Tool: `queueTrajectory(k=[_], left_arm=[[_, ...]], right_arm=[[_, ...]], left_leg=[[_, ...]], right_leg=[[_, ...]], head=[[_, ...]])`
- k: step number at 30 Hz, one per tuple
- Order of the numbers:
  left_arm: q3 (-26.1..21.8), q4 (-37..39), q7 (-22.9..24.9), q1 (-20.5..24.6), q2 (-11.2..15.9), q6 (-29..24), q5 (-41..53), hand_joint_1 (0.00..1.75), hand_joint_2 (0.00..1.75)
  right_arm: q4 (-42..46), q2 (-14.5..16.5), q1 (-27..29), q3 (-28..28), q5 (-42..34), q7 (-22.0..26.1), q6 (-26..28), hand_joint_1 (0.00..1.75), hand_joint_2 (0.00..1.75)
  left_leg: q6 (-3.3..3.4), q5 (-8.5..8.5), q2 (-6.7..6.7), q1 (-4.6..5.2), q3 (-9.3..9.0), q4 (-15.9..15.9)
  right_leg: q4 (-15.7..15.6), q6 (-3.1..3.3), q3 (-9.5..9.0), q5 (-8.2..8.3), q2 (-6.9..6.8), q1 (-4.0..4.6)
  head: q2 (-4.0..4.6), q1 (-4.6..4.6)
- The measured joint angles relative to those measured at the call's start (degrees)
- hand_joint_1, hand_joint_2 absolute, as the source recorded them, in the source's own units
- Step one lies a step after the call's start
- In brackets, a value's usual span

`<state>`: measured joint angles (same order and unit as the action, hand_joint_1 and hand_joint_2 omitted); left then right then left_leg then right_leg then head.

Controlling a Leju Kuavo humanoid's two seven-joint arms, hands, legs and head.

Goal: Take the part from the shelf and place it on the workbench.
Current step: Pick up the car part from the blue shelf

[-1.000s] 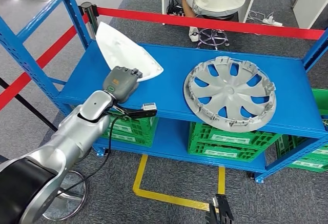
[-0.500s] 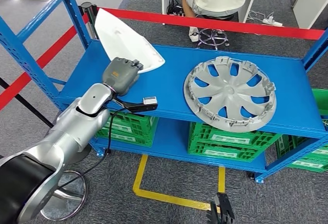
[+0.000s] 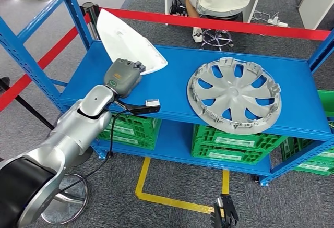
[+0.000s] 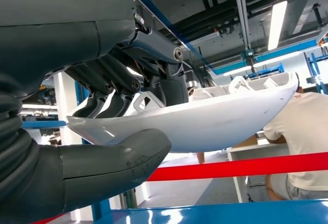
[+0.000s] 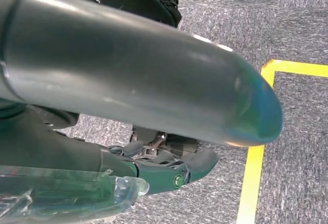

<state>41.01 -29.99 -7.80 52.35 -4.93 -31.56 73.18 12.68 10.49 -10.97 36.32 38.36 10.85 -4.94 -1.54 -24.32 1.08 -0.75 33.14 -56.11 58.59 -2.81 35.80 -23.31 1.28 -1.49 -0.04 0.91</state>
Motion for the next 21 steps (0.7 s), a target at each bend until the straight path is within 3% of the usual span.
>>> queueTrajectory(k=[5, 9, 11, 12, 13, 15, 17, 18, 19, 21], left_arm=[[0.1, 0.0, 0.0, 0.0, 0.0, 0.0, 0.0, 1.69, 1.75], [0.2, 0.0, 0.1, 0.0, 0.0, 0.0, 0.0, 1.69, 1.75], [0.4, -0.2, 0.0, 0.0, 0.0, 0.2, 0.0, 1.69, 1.75], [0.4, -0.4, 0.1, 0.1, 0.0, 0.3, 0.1, 1.69, 1.75], [0.4, -0.5, 0.1, 0.1, -0.1, 0.4, 0.0, 1.69, 1.75], [0.5, -0.7, 0.1, 0.0, -0.1, 0.7, 0.0, 1.69, 1.75], [0.6, -0.7, 0.0, -0.5, -0.1, 0.9, 0.0, 1.69, 1.75], [0.6, -0.7, 0.0, -0.7, -0.1, 0.9, 0.0, 1.69, 1.75], [0.7, -0.7, 0.0, -0.9, -0.1, 0.9, 0.0, 1.69, 1.75], [0.7, -0.7, 0.0, -0.8, -0.1, 0.9, 0.0, 1.69, 1.75]], right_arm=[[0.0, -0.1, 0.0, -0.1, 0.0, 0.0, 0.0, 0.0, 0.0], [0.0, -0.2, -0.1, -0.6, 0.1, -0.2, 0.1, 0.0, 0.0], [0.0, -0.2, -0.2, -0.8, 0.2, -0.4, 0.3, 0.0, 0.0], [0.0, -0.2, -0.2, -1.0, 0.3, -0.5, 0.4, 0.0, 0.0], [0.0, -0.3, -0.3, -1.1, 0.3, -0.7, 0.5, 0.0, 0.0], [0.0, -0.5, -0.4, -1.3, 0.2, -1.0, 0.7, 0.0, 0.0], [0.0, -0.7, -0.3, -1.3, 0.2, -1.2, 0.9, 0.0, 0.0], [0.0, -0.8, -0.3, -1.3, 0.2, -1.2, 0.9, 0.0, 0.0], [0.0, -0.9, -0.3, -1.3, 0.2, -1.3, 1.0, 0.0, 0.0], [0.0, -1.0, -0.5, -1.4, 0.2, -1.3, 1.0, 0.0, 0.0]], left_leg=[[0.02, -0.04, 0.0, 0.01, 0.03, 0.0], [1.1, -0.1, 0.0, 0.32, 0.24, -0.5], [1.68, 0.73, -0.16, 0.26, -0.16, 0.5], [1.95, 1.22, -0.28, 0.1, -0.44, 1.2], [2.16, 1.65, -0.4, -0.09, -0.69, 2.0], [2.32, 1.97, -0.53, -0.26, -0.79, 2.4], [2.26, 2.02, -0.57, -0.25, -0.69, 2.3], [2.17, 2.03, -0.57, -0.33, -0.62, 2.2], [1.98, 1.99, -0.56, -0.48, -0.52, 1.9], [1.23, 1.67, -0.49, -0.75, -0.03, 1.0]], right_leg=[[0.0, -0.02, -0.02, 0.02, 0.0, -0.07], [-0.5, -0.75, -0.09, 0.48, 0.09, -0.53], [-1.0, -1.31, -0.19, 0.71, 0.13, -0.4], [-0.5, -1.46, 0.12, 0.06, 0.01, -0.24], [1.1, -1.55, 0.85, -1.18, -0.19, -0.08], [8.1, -1.62, 3.72, -4.94, -0.59, 0.04], [14.0, -1.86, 6.02, -6.72, -0.72, 0.0], [14.0, -2.03, 5.85, -6.03, -0.76, -0.06], [11.8, -2.26, 4.54, -4.4, -0.83, -0.2], [4.5, -2.92, 0.35, -1.71, -0.92, -0.39]], head=[[0.0, 0.0], [0.0, 0.1], [0.0, 0.09], [0.0, 0.02], [0.0, -0.12], [0.0, -0.32], [0.0, -0.36], [0.0, -0.38], [0.0, -0.37], [0.0, -0.44]])
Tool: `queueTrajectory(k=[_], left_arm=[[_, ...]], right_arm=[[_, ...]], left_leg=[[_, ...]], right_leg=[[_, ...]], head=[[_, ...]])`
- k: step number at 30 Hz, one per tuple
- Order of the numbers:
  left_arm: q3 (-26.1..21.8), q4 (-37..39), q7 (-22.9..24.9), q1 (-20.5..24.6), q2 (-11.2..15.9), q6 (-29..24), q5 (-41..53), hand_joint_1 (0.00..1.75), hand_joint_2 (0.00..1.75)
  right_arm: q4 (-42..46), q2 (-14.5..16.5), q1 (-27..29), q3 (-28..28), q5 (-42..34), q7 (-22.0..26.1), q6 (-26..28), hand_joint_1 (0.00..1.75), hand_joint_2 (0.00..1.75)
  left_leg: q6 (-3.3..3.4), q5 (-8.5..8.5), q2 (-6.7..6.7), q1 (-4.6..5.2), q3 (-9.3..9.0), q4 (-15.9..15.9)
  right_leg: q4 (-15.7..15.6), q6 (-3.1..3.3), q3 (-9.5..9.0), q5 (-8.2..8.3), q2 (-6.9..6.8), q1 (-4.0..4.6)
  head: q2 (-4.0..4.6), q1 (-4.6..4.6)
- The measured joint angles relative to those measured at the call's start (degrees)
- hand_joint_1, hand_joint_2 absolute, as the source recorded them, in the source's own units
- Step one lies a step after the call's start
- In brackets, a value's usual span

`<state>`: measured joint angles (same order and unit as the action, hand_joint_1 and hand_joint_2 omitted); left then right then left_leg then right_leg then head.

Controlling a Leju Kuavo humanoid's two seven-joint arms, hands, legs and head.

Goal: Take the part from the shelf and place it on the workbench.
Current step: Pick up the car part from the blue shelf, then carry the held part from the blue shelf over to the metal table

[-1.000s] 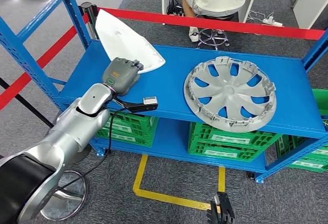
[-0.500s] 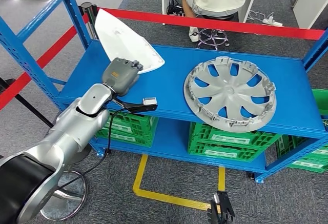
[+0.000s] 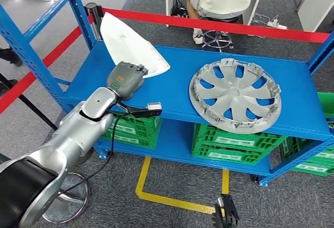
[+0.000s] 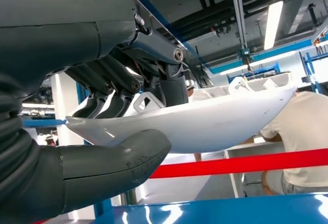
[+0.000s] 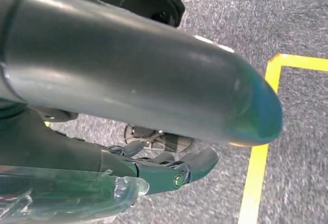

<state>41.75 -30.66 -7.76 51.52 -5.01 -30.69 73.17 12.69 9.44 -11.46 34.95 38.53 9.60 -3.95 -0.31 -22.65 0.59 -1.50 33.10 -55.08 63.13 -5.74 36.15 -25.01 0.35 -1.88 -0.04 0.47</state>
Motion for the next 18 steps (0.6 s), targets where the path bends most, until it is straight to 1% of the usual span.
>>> queueTrajectory(k=[1, 2, 3, 5, 6, 7, 8, 9, 10, 11, 12, 13, 14, 15, 16, 17, 18], left_arm=[[0.0, 0.0, 0.0, 0.1, 0.0, 0.0, 0.0, 1.69, 1.75], [0.0, -0.1, 0.0, 0.1, 0.0, 0.0, 0.0, 1.69, 1.75], [0.1, -0.1, 0.0, 0.1, 0.1, 0.0, -0.1, 1.69, 1.75], [0.2, -0.2, 0.0, 0.1, 0.2, 0.0, -0.1, 1.69, 1.75], [0.3, -0.2, 0.0, 0.1, 0.3, 0.0, -0.1, 1.69, 1.75], [0.3, -0.2, 0.0, 0.1, 0.4, 0.0, -0.2, 1.69, 1.75], [0.4, -0.2, 0.0, 0.1, 0.4, 0.0, -0.2, 1.69, 1.75], [0.5, -0.3, 0.0, 0.1, 0.4, 0.1, -0.2, 1.69, 1.75], [0.6, -0.3, 0.0, 0.0, 0.4, 0.3, -0.2, 1.69, 1.75], [0.7, -0.3, 0.0, 0.0, 0.4, 0.6, -0.2, 1.69, 1.75], [0.7, -0.3, 0.0, 0.0, 0.4, 0.9, -0.2, 1.69, 1.75], [0.8, -0.4, 0.0, -0.1, 0.4, 1.2, -0.2, 1.69, 1.75], [0.8, -0.7, 0.0, 0.0, 0.4, 1.5, -0.2, 1.69, 1.75], [0.8, -1.0, 0.0, 0.0, 0.4, 1.7, -0.2, 1.69, 1.75], [0.8, -1.5, 0.0, 0.1, 0.4, 1.9, -0.2, 1.69, 1.75], [0.9, -1.8, 0.0, 0.2, 0.4, 2.1, -0.3, 1.69, 1.75], [0.9, -2.1, 0.0, 0.3, 0.4, 2.2, -0.4, 1.69, 1.75]], right_arm=[[0.0, 0.0, -0.1, 0.0, 0.0, 0.0, 0.0, 0.0, 0.0], [0.0, 0.0, -0.2, 0.0, 0.0, 0.0, 0.0, 0.0, 0.0], [0.0, -0.1, -0.3, 0.0, 0.0, 0.0, 0.0, 0.0, 0.0], [0.0, -0.1, -0.2, 0.0, -0.1, 0.0, 0.1, 0.0, 0.0], [0.0, -0.2, -0.2, 0.0, -0.1, 0.0, 0.1, 0.0, 0.0], [0.0, -0.2, -0.2, 0.0, -0.1, 0.0, 0.1, 0.0, 0.0], [0.0, -0.2, -0.2, 0.0, -0.1, 0.0, 0.1, 0.0, 0.0], [0.0, -0.2, -0.2, 0.0, -0.1, 0.0, 0.1, 0.0, 0.0], [0.0, -0.2, -0.2, 0.0, -0.1, 0.0, 0.1, 0.0, 0.0], [0.0, -0.3, -0.3, 0.0, -0.1, 0.0, 0.1, 0.0, 0.0], [0.0, -0.3, -0.3, 0.0, -0.1, 0.0, 0.1, 0.0, 0.0], [0.0, -0.3, -0.3, -0.1, 0.0, 0.0, 0.1, 0.0, 0.0], [0.0, -0.3, -0.3, -0.1, 0.0, 0.0, 0.1, 0.0, 0.0], [0.0, -0.3, -0.4, -0.2, 0.0, 0.0, 0.1, 0.0, 0.0], [0.0, -0.3, -0.4, -0.3, 0.0, 0.1, 0.1, 0.0, 0.0], [0.0, -0.3, -0.5, -0.4, 0.0, 0.1, 0.0, 0.0, 0.0], [0.1, -0.4, -0.5, -0.4, -0.1, 0.2, 0.0, 0.0, 0.0]], left_leg=[[-0.46, -0.13, 0.07, -0.01, 0.38, -0.6], [-0.86, -0.17, 0.14, 0.08, 0.78, -1.1], [-1.21, -0.05, 0.2, 0.21, 1.16, -1.4], [-1.72, -0.03, 0.22, 0.16, 1.78, -1.9], [-1.92, -0.75, 0.14, 0.11, 2.29, -2.5], [-2.04, -2.28, 0.06, 0.09, 3.13, -4.2], [-2.1, -4.53, -0.02, 0.11, 4.37, -7.1], [-2.06, -7.01, -0.07, 0.16, 5.85, -11.1], [-1.96, -9.09, -0.07, 0.22, 7.22, -15.1], [-1.78, -10.27, -0.07, 0.3, 8.01, -18.0], [-1.49, -10.37, -0.07, 0.41, 7.93, -18.9], [-1.06, -9.49, -0.07, 0.6, 6.77, -17.7], [-0.53, -8.09, -0.07, 0.84, 4.69, -14.8], [0.12, -7.0, -0.09, 1.19, 2.02, -10.8], [0.49, -6.12, -0.2, 1.52, -0.26, -7.3], [0.65, -5.68, -0.28, 1.84, -1.72, -4.7], [0.66, -5.5, -0.37, 2.12, -2.32, -3.4]], right_leg=[[-2.4, 0.07, -1.38, 0.55, 0.11, 0.0], [-3.4, 0.39, -1.95, 0.38, 0.23, 0.04], [-3.1, 0.98, -1.84, 0.16, 0.4, 0.17], [-2.7, 2.27, -0.85, 0.34, 0.49, 0.1], [-2.6, 2.83, -0.41, 0.58, 0.49, 0.11], [-2.6, 3.39, 0.01, 0.88, 0.45, 0.11], [-2.6, 3.89, 0.46, 1.21, 0.39, 0.16], [-2.7, 4.25, 0.9, 1.56, 0.33, 0.28], [-2.7, 4.52, 1.36, 1.93, 0.27, 0.44], [-2.7, 4.72, 1.84, 2.33, 0.23, 0.62], [-2.7, 4.85, 2.33, 2.76, 0.22, 0.81], [-2.7, 4.93, 2.86, 3.22, 0.23, 1.0], [-2.7, 4.93, 3.36, 3.69, 0.25, 1.17], [-2.7, 4.85, 3.8, 4.16, 0.26, 1.29], [-2.7, 4.67, 4.16, 4.62, 0.25, 1.4], [-2.8, 4.41, 4.38, 5.09, 0.19, 1.42], [-3.0, 4.07, 4.51, 5.62, 0.11, 1.35]], head=[[0.0, -0.08], [0.0, -0.11], [0.0, -0.11], [0.0, 0.03], [0.0, 0.12], [0.0, 0.2], [0.0, 0.28], [0.0, 0.36], [0.0, 0.38], [0.0, 0.39], [0.0, 0.39], [0.0, 0.38], [0.0, 0.39], [0.0, 0.37], [0.0, 0.33], [0.0, 0.32], [0.0, 0.33]])
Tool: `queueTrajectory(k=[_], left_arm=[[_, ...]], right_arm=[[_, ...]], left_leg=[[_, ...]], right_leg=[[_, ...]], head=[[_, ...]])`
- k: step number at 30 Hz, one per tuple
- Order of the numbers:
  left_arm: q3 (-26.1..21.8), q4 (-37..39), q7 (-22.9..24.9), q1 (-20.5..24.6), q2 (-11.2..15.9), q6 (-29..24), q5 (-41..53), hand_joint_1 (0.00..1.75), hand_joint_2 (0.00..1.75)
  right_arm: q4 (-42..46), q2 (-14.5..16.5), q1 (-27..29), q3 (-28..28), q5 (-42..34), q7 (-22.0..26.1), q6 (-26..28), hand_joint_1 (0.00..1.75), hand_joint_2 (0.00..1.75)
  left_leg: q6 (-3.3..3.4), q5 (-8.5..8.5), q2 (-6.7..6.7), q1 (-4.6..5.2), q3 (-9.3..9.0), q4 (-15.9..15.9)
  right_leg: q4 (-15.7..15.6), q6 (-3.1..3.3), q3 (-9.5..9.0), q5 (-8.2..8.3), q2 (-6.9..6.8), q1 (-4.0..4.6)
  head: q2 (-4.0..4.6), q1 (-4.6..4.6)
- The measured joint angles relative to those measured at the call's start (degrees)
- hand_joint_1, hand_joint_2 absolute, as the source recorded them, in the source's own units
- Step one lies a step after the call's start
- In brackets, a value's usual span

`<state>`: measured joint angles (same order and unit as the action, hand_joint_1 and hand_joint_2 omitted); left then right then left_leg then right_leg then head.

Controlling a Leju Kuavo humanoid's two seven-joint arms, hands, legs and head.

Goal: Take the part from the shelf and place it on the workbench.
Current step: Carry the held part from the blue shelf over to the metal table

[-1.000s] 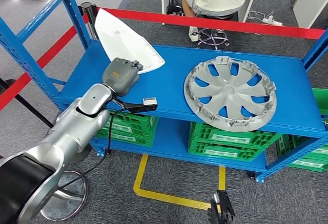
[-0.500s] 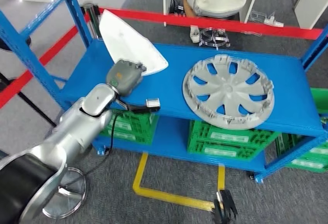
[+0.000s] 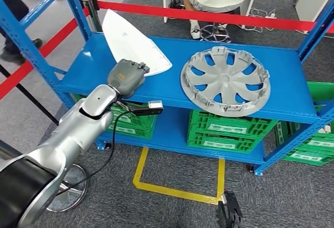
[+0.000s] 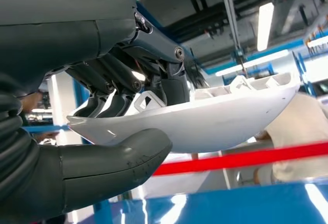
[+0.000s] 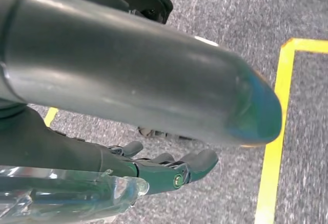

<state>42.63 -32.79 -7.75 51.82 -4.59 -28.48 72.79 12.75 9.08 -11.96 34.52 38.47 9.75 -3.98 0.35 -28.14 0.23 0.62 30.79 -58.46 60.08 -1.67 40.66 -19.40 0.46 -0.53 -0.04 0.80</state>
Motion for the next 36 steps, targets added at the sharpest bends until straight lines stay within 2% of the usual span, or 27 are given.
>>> queueTrajectory(k=[2, 3, 4, 5, 7, 8, 9, 10, 12, 14, 16, 17, 18, 19, 20, 22, 23, 24, 25, 26, 28, 30, 31, 33, 34, 35, 36], left_arm=[[0.1, -0.3, 0.0, 0.0, 0.1, 0.5, -0.3, 1.69, 1.75], [0.1, -0.4, 0.0, -0.1, 0.1, 0.8, -0.5, 1.69, 1.75], [0.1, -0.6, -0.1, -0.1, 0.1, 1.1, -0.8, 1.69, 1.75], [0.1, -0.8, -0.2, -0.2, 0.2, 1.4, -1.2, 1.69, 1.75], [0.1, -1.3, -0.5, -0.3, 0.2, 2.0, -2.1, 1.69, 1.75], [0.1, -1.4, -0.6, -0.5, 0.3, 2.3, -2.5, 1.69, 1.75], [0.1, -1.5, -0.7, -0.8, 0.4, 2.4, -2.8, 1.69, 1.75], [0.2, -1.6, -0.7, -1.1, 0.4, 2.5, -3.0, 1.69, 1.75], [0.2, -1.9, -0.8, -1.5, 0.6, 2.6, -3.2, 1.69, 1.75], [0.2, -2.4, -0.8, -1.5, 0.8, 2.6, -3.2, 1.69, 1.75], [0.2, -2.7, -0.8, -1.4, 0.9, 2.6, -3.2, 1.69, 1.75], [0.2, -2.8, -0.9, -1.4, 1.0, 2.6, -3.3, 1.69, 1.75], [0.2, -2.8, -0.9, -1.5, 1.1, 2.6, -3.3, 1.69, 1.75], [0.2, -2.9, -0.9, -1.5, 1.2, 2.7, -3.3, 1.69, 1.75], [0.2, -2.9, -0.9, -1.5, 1.4, 2.7, -3.3, 1.69, 1.75], [0.2, -2.9, -0.9, -1.5, 1.7, 2.7, -3.4, 1.69, 1.75], [0.2, -2.9, -0.9, -1.6, 1.8, 2.7, -3.4, 1.69, 1.75], [0.2, -2.9, -0.9, -1.8, 1.9, 2.8, -3.4, 1.69, 1.75], [0.2, -2.9, -0.9, -1.9, 2.0, 2.8, -3.4, 1.69, 1.75], [0.2, -2.9, -0.9, -1.9, 2.0, 2.8, -3.4, 1.69, 1.75], [0.2, -3.2, -0.9, -1.8, 2.0, 3.1, -3.4, 1.69, 1.75], [0.2, -3.6, -0.9, -1.7, 2.0, 3.6, -3.4, 1.69, 1.75], [0.2, -3.7, -0.9, -1.7, 2.0, 3.9, -3.4, 1.69, 1.75], [0.3, -3.7, -0.9, -1.9, 2.1, 4.4, -3.4, 1.69, 1.75], [0.4, -3.7, -0.8, -2.1, 2.1, 4.7, -3.4, 1.69, 1.75], [0.4, -3.8, -0.8, -2.1, 2.1, 4.8, -3.4, 1.69, 1.75], [0.5, -3.8, -0.8, -2.1, 2.2, 4.9, -3.4, 1.69, 1.75]], right_arm=[[0.0, 0.0, 0.0, -0.1, -0.1, 0.0, -0.1, 0.0, 0.0], [0.0, -0.1, 0.2, -0.1, -0.2, 0.0, -0.1, 0.0, 0.0], [0.0, -0.1, 0.3, -0.1, -0.2, 0.0, -0.1, 0.0, 0.0], [0.0, -0.2, 0.4, -0.1, -0.3, 0.0, -0.1, 0.0, 0.0], [0.0, -0.4, 0.3, -0.1, -0.3, 0.0, 0.0, 0.0, 0.0], [0.0, -0.5, 0.3, -0.1, -0.4, 0.0, 0.1, 0.0, 0.0], [0.0, -0.6, 0.3, -0.2, -0.4, 0.0, 0.1, 0.0, 0.0], [0.0, -0.7, 0.4, -0.2, -0.4, 0.0, 0.1, 0.0, 0.0], [0.0, -0.8, 0.3, -0.4, -0.4, 0.0, 0.2, 0.0, 0.0], [0.1, -0.9, 0.1, -0.5, -0.4, 0.0, 0.2, 0.0, 0.0], [0.1, -1.0, 0.0, -0.6, -0.4, 0.0, 0.2, 0.0, 0.0], [0.1, -1.0, 0.1, -0.6, -0.4, 0.0, 0.2, 0.0, 0.0], [0.1, -1.1, 0.1, -0.6, -0.4, 0.0, 0.2, 0.0, 0.0], [0.1, -1.1, 0.1, -0.6, -0.4, 0.0, 0.2, 0.0, 0.0], [0.1, -1.1, 0.1, -0.6, -0.4, -0.1, 0.2, 0.0, 0.0], [0.1, -1.1, 0.1, -0.6, -0.4, -0.1, 0.2, 0.0, 0.0], [0.1, -1.1, 0.1, -0.6, -0.4, -0.1, 0.2, 0.0, 0.0], [0.1, -1.1, 0.2, -0.6, -0.4, -0.1, 0.2, 0.0, 0.0], [0.1, -1.1, 0.2, -0.6, -0.4, -0.1, 0.2, 0.0, 0.0], [0.1, -1.1, 0.2, -0.6, -0.4, -0.1, 0.2, 0.0, 0.0], [0.1, -1.2, 0.1, -0.6, -0.4, 0.0, 0.2, 0.0, 0.0], [0.2, -1.2, 0.1, -0.7, -0.3, 0.0, 0.3, 0.0, 0.0], [0.2, -1.3, 0.1, -0.7, -0.3, 0.0, 0.3, 0.0, 0.0], [0.2, -1.3, 0.5, -0.8, -0.2, 0.0, 0.3, 0.0, 0.0], [0.2, -1.3, 0.7, -0.9, -0.1, -0.1, 0.3, 0.0, 0.0], [0.1, -1.3, 0.9, -1.0, -0.1, -0.1, 0.3, 0.0, 0.0], [0.1, -1.3, 1.0, -1.1, -0.1, -0.1, 0.2, 0.0, 0.0]], left_leg=[[0.05, 1.11, -0.06, 0.16, 0.57, 0.7], [0.33, 1.8, -0.09, 0.09, 0.96, 1.0], [0.69, 2.54, -0.12, -0.04, 1.43, 1.2], [0.95, 3.27, -0.15, -0.18, 2.03, 1.4], [1.27, 4.53, -0.14, -0.18, 3.51, 1.4], [1.28, 5.17, -0.14, -0.16, 4.32, 1.4], [1.27, 5.81, -0.14, -0.13, 5.15, 1.4], [1.2, 6.44, -0.14, -0.11, 5.95, 1.3], [0.92, 7.64, -0.12, -0.11, 7.38, 1.3], [0.39, 8.69, -0.14, -0.01, 8.35, 1.1], [-0.18, 9.69, -0.16, 0.05, 8.7, 1.2], [-0.44, 10.12, -0.16, 0.01, 8.78, 1.3], [-0.77, 9.88, -0.15, -0.05, 8.98, 1.2], [-1.15, 8.61, -0.14, -0.11, 9.4, 0.4], [-1.56, 6.35, -0.13, -0.2, 10.11, -1.5], [-2.24, 0.48, -0.13, -0.48, 12.05, -8.6], [-2.45, -1.33, -0.13, -0.64, 12.79, -12.4], [-2.61, -1.83, -0.13, -0.8, 12.95, -15.1], [-2.72, -1.12, -0.13, -0.95, 12.33, -16.1], [-2.81, 0.26, -0.13, -1.1, 10.79, -15.1], [-3.05, 1.71, -0.12, -1.42, 5.25, -8.5], [-2.51, 0.67, 0.05, -1.36, 0.71, -1.6], [-1.98, 0.21, 0.13, -1.16, -0.03, 0.1], [-0.72, 0.98, 0.12, -0.92, 0.62, 0.7], [-0.17, 1.57, 0.07, -0.89, 1.09, 0.8], [0.31, 2.21, 0.02, -0.91, 1.64, 0.9], [0.67, 2.81, -0.01, -0.87, 2.26, 0.9]], right_leg=[[-0.7, -0.79, 0.19, 1.08, -0.13, -0.21], [-0.7, -1.13, 0.56, 0.73, -0.16, -0.28], [0.2, -1.4, 1.09, -0.67, -0.15, -0.28], [2.4, -1.59, 1.85, -3.06, -0.15, -0.26], [9.7, -1.81, 3.56, -8.71, -0.14, -0.18], [13.1, -1.88, 4.01, -10.27, -0.14, -0.16], [15.2, -1.9, 3.8, -10.58, -0.13, -0.13], [15.2, -1.88, 2.61, -9.77, -0.13, -0.11], [9.7, -1.69, -2.45, -7.81, -0.13, -0.1], [2.3, -1.36, -7.74, -8.41, -0.06, 0.06], [-0.5, -0.87, -9.46, -9.18, 0.04, 0.3], [-0.5, -0.53, -9.01, -8.76, 0.04, 0.27], [-0.6, -0.16, -8.65, -8.28, -0.01, 0.2], [-0.6, 0.28, -8.16, -7.65, -0.08, 0.08], [-0.7, 0.64, -7.54, -6.98, -0.15, -0.07], [-0.7, 1.02, -6.12, -5.65, -0.22, -0.18], [-0.7, 0.98, -5.29, -5.01, -0.25, -0.2], [-0.7, 0.89, -4.44, -4.35, -0.27, -0.24], [-0.7, 0.76, -3.61, -3.7, -0.29, -0.28], [-0.7, 0.58, -2.85, -3.07, -0.3, -0.36], [-0.6, 0.0, -1.56, -1.91, -0.26, -0.44], [-0.8, -0.82, -0.74, -0.66, -0.24, -0.42], [-1.1, -1.22, -0.51, 0.01, -0.27, -0.45], [-1.7, -1.9, -0.16, 0.88, -0.32, -0.72], [-1.2, -2.12, 0.28, -0.02, -0.34, -0.82], [0.5, -2.26, 0.94, -2.04, -0.34, -0.83], [3.4, -2.3, 1.81, -4.93, -0.34, -0.78]], head=[[0.0, 0.09], [0.0, 0.1], [0.0, 0.04], [0.0, -0.04], [0.0, -0.16], [0.0, -0.15], [0.0, -0.15], [0.0, -0.16], [0.0, -0.16], [0.0, -0.08], [0.0, -0.07], [0.0, -0.06], [0.0, -0.06], [0.0, 0.07], [0.0, 0.18], [0.0, 0.32], [0.0, 0.31], [0.0, 0.32], [0.0, 0.31], [0.0, 0.32], [0.0, 0.38], [0.0, 0.43], [0.0, 0.45], [0.0, 0.44], [0.0, 0.37], [0.0, 0.27], [0.0, 0.19]])
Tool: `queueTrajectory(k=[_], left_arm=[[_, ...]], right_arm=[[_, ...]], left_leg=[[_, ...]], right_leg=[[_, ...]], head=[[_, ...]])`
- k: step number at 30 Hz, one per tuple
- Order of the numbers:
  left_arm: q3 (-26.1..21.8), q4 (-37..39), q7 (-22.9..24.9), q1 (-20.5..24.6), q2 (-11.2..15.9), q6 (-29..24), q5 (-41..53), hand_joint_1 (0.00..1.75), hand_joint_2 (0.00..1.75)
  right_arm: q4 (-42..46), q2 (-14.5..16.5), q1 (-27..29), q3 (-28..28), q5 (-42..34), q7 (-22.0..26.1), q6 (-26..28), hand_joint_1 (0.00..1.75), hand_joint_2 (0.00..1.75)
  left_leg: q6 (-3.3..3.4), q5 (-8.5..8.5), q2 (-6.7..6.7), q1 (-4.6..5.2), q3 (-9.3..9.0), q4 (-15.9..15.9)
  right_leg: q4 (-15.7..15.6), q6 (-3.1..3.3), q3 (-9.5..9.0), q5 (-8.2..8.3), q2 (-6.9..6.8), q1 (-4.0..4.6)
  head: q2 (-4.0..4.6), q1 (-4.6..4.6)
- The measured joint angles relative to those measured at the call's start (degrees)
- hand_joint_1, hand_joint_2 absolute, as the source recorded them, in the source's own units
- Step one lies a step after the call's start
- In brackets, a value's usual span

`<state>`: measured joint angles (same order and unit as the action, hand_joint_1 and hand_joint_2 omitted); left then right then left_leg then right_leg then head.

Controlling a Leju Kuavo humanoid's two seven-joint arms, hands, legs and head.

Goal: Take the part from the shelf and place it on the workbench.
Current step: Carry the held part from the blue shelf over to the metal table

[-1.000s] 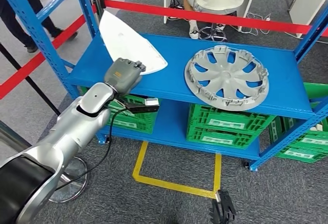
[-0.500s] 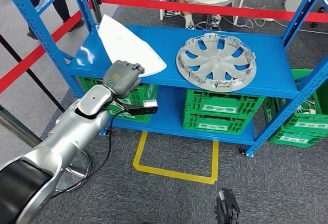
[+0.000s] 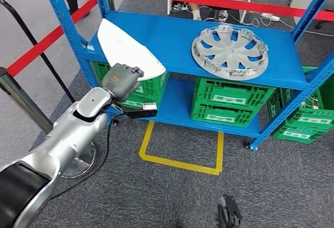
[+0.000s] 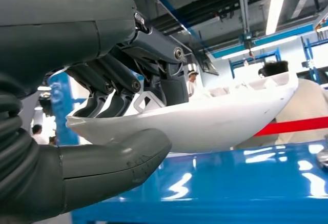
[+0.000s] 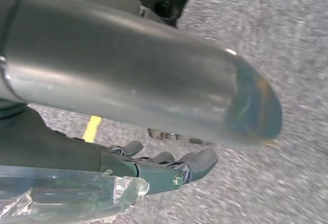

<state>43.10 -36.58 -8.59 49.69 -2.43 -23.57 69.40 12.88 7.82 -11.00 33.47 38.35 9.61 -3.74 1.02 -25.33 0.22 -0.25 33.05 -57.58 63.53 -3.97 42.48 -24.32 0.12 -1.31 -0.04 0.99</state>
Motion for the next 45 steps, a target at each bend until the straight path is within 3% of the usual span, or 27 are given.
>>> queueTrajectory(k=[2, 3, 4, 5, 7, 9, 10, 12, 13, 15, 17, 18, 19, 20, 22, 24, 25, 27, 29, 32, 34, 36, 39, 40, 42, 44, 45], left_arm=[[0.0, -0.1, 0.0, 0.0, 0.0, 0.3, 0.0, 1.69, 1.75], [0.1, -0.1, 0.0, 0.0, -0.1, 0.6, 0.0, 1.69, 1.75], [0.1, -0.1, 0.0, 0.0, -0.2, 0.9, 0.0, 1.69, 1.75], [0.2, -0.1, 0.1, 0.1, -0.3, 1.2, 0.0, 1.69, 1.75], [0.2, -0.1, 0.1, 0.2, -0.7, 1.5, -0.2, 1.69, 1.75], [0.3, -0.1, 0.2, 0.3, -0.9, 1.6, -0.3, 1.69, 1.75], [0.3, -0.1, 0.2, 0.4, -1.0, 1.6, -0.4, 1.69, 1.75], [0.3, -0.1, 0.2, 0.4, -1.2, 1.7, -0.4, 1.69, 1.75], [0.4, -0.1, 0.2, 0.5, -1.3, 1.7, -0.4, 1.69, 1.75], [0.4, -0.1, 0.2, 0.6, -1.3, 1.7, -0.5, 1.69, 1.75], [0.4, -0.1, 0.2, 0.6, -1.3, 1.7, -0.5, 1.69, 1.75], [0.4, -0.1, 0.2, 0.6, -1.3, 1.7, -0.5, 1.69, 1.75], [0.4, -0.1, 0.2, 0.6, -1.3, 1.7, -0.6, 1.69, 1.75], [0.4, -0.1, 0.2, 0.6, -1.3, 1.7, -0.7, 1.69, 1.75], [0.4, -0.1, 0.1, 0.7, -1.1, 1.6, -1.2, 1.69, 1.75], [0.2, -0.1, -0.2, 1.0, -0.8, 1.4, -1.8, 1.69, 1.75], [0.2, -0.1, -0.3, 1.1, -0.6, 1.3, -2.1, 1.69, 1.75], [0.2, -0.1, -0.5, 1.0, -0.1, 1.1, -2.4, 1.69, 1.75], [0.2, -0.1, -0.5, 0.9, 0.5, 1.1, -2.8, 1.69, 1.75], [0.1, -0.1, -0.2, 0.7, 1.7, 1.1, -3.5, 1.69, 1.75], [-0.1, -0.3, -0.2, 0.3, 3.2, 1.0, -3.9, 1.69, 1.75], [-0.4, -0.5, -0.2, -0.1, 4.6, 0.9, -4.3, 1.69, 1.75], [-0.9, -0.9, -0.1, -0.1, 5.7, 0.8, -4.5, 1.69, 1.75], [-1.1, -1.1, 0.0, 0.0, 5.9, 0.7, -4.6, 1.69, 1.75], [-1.2, -1.2, 0.4, -0.1, 6.3, 0.6, -4.6, 1.69, 1.75], [-1.4, -1.3, 0.7, -0.4, 6.9, 0.6, -4.6, 1.69, 1.75], [-1.5, -1.4, 0.8, -0.5, 7.2, 0.6, -4.7, 1.69, 1.75]], right_arm=[[0.0, 0.0, -0.1, -0.1, 0.0, 0.0, 0.0, 0.0, 0.0], [0.0, 0.0, -0.2, -0.1, -0.1, 0.0, -0.1, 0.0, 0.0], [0.0, 0.0, -0.3, -0.1, -0.2, 0.0, -0.1, 0.0, 0.0], [0.0, 0.0, -0.3, -0.2, -0.3, 0.0, -0.2, 0.0, 0.0], [0.0, 0.0, -0.5, -0.2, -0.4, 0.0, -0.2, 0.0, 0.0], [0.0, -0.1, -0.8, -0.2, -0.4, 0.0, -0.2, 0.0, 0.0], [0.0, -0.1, -0.9, -0.2, -0.5, 0.0, -0.2, 0.0, 0.0], [0.0, -0.1, -0.9, -0.1, -0.5, 0.0, -0.2, 0.0, 0.0], [0.0, -0.1, -0.9, -0.1, -0.5, -0.1, -0.2, 0.0, 0.0], [0.0, -0.1, -1.0, -0.1, -0.5, -0.1, -0.2, 0.0, 0.0], [0.0, -0.1, -1.0, -0.1, -0.5, -0.1, -0.3, 0.0, 0.0], [0.0, -0.1, -1.0, -0.1, -0.5, -0.1, -0.3, 0.0, 0.0], [0.0, -0.1, -1.0, -0.1, -0.5, -0.1, -0.3, 0.0, 0.0], [0.0, -0.1, -1.0, -0.2, -0.5, -0.1, -0.3, 0.0, 0.0], [0.0, -0.1, -1.1, -0.3, -0.2, 0.0, -0.1, 0.0, 0.0], [0.0, -0.1, -1.2, -0.6, 0.2, 0.0, 0.2, 0.0, 0.0], [0.0, 0.0, -1.3, -0.8, 0.4, 0.0, 0.4, 0.0, 0.0], [0.0, 0.1, -1.3, -1.1, 0.6, 0.1, 0.8, 0.0, 0.0], [0.0, 0.1, -1.1, -1.4, 1.1, 0.0, 1.7, 0.0, 0.0], [0.0, 0.3, -1.0, -2.1, 1.9, -0.2, 3.8, 0.0, 0.0], [0.0, 0.5, -0.9, -2.7, 2.5, -0.7, 5.4, 0.0, 0.0], [0.0, 0.6, -0.8, -3.4, 3.0, -1.1, 6.9, 0.0, 0.0], [0.1, 0.6, -0.9, -4.1, 3.2, -1.3, 7.8, 0.0, 0.0], [0.1, 0.6, -0.9, -4.2, 3.2, -1.3, 8.0, 0.0, 0.0], [0.1, 0.6, -0.8, -4.4, 3.1, -1.3, 8.5, 0.0, 0.0], [0.1, 0.7, -0.8, -4.6, 2.9, -1.1, 9.1, 0.0, 0.0], [0.2, 0.7, -0.8, -4.7, 2.7, -0.9, 9.5, 0.0, 0.0]], left_leg=[[0.41, 1.16, 0.01, 0.25, 1.34, 0.0], [0.49, 1.73, 0.01, 0.39, 2.04, 0.0], [0.52, 2.28, 0.01, 0.51, 2.74, -0.1], [0.49, 2.8, 0.04, 0.59, 3.4, -0.1], [0.24, 3.68, 0.11, 0.68, 4.42, -0.1], [-0.22, 4.54, 0.04, 0.73, 5.04, -0.1], [-0.5, 5.07, -0.03, 0.73, 5.23, 0.0], [-1.08, 5.87, -0.04, 0.74, 5.51, 0.5], [-1.44, 5.32, -0.02, 0.77, 5.82, 0.2], [-2.13, 1.54, -0.01, 0.7, 7.24, -3.5], [-2.64, -3.36, -0.03, 0.48, 9.29, -11.1], [-2.8, -4.51, -0.03, 0.37, 9.91, -14.3], [-2.91, -4.43, -0.03, 0.28, 9.81, -16.0], [-2.95, -3.18, -0.04, 0.22, 8.82, -15.7], [-2.83, -0.27, -0.05, 0.18, 4.27, -10.0], [-2.35, -0.32, -0.04, 0.33, -0.65, -2.6], [-1.98, -0.96, -0.03, 0.47, -1.92, -0.2], [-1.08, -0.97, -0.04, 0.63, -2.06, 1.3], [-0.22, -0.07, -0.05, 0.54, -1.56, 1.5], [0.41, 1.01, 0.32, 0.44, -0.6, 1.6], [0.27, 1.59, 0.76, 0.47, 0.04, 1.6], [-0.05, 2.07, 1.39, 0.44, 0.54, 1.5], [-0.82, 2.74, 2.71, 0.37, 1.46, 1.2], [-1.17, 3.01, 3.21, 0.28, 1.86, 1.1], [-1.95, 3.58, 4.24, -0.03, 2.46, 1.1], [-2.62, 2.84, 3.79, -0.11, 3.19, 0.2], [-2.9, 1.53, 2.99, -0.09, 4.08, -1.7]], right_leg=[[7.7, 0.04, 1.63, -5.12, 0.03, 0.24], [10.5, 0.13, 1.87, -6.03, 0.04, 0.38], [11.7, 0.3, 1.32, -5.74, 0.05, 0.55], [10.7, 0.53, -0.28, -4.54, 0.06, 0.75], [3.9, 1.17, -5.79, -2.57, 0.12, 1.16], [-2.7, 1.6, -10.13, -2.89, 0.26, 1.49], [-4.1, 1.71, -10.84, -3.3, 0.32, 1.62], [-5.0, 2.13, -10.53, -2.56, 0.3, 1.54], [-5.2, 2.53, -10.2, -1.98, 0.24, 1.39], [-5.5, 3.3, -9.36, -0.89, 0.1, 1.09], [-5.5, 3.55, -8.25, -0.01, 0.04, 1.08], [-5.5, 3.55, -7.63, 0.43, 0.0, 1.08], [-5.5, 3.53, -6.99, 0.87, -0.04, 1.06], [-5.4, 3.5, -6.38, 1.31, -0.06, 1.04], [-5.4, 3.26, -5.33, 2.26, -0.06, 1.0], [-5.4, 2.75, -4.56, 3.16, 0.0, 1.08], [-5.5, 2.42, -4.28, 3.65, 0.02, 1.08], [-5.8, 1.74, -3.87, 4.56, 0.02, 0.93], [-4.7, 1.18, -2.92, 3.49, 0.02, 0.79], [5.0, 0.78, 0.59, -2.66, 0.02, 0.74], [10.0, 0.67, 1.67, -4.76, 0.04, 0.74], [6.8, 0.8, -1.32, -3.11, 0.32, 0.7], [-3.6, 1.18, -7.89, -0.86, 2.86, 0.38], [-4.8, 1.34, -8.64, -0.96, 3.38, 0.39], [-5.0, 1.81, -8.67, -0.77, 2.81, 0.57], [-5.2, 2.56, -8.62, -0.32, 1.75, 0.52], [-5.4, 2.91, -8.59, -0.1, 1.18, 0.4]], head=[[0.0, -0.12], [0.0, -0.1], [0.0, -0.1], [0.0, -0.09], [0.0, -0.09], [0.0, -0.05], [0.0, -0.04], [0.0, -0.05], [0.0, 0.02], [0.0, 0.2], [0.0, 0.31], [0.0, 0.29], [0.0, 0.31], [0.0, 0.3], [0.0, 0.32], [0.0, 0.27], [0.0, 0.26], [0.0, 0.26], [0.0, 0.17], [0.0, -0.18], [0.0, -0.19], [0.0, -0.17], [0.0, -0.12], [0.0, -0.1], [0.0, -0.1], [0.0, 0.05], [0.0, 0.2]])
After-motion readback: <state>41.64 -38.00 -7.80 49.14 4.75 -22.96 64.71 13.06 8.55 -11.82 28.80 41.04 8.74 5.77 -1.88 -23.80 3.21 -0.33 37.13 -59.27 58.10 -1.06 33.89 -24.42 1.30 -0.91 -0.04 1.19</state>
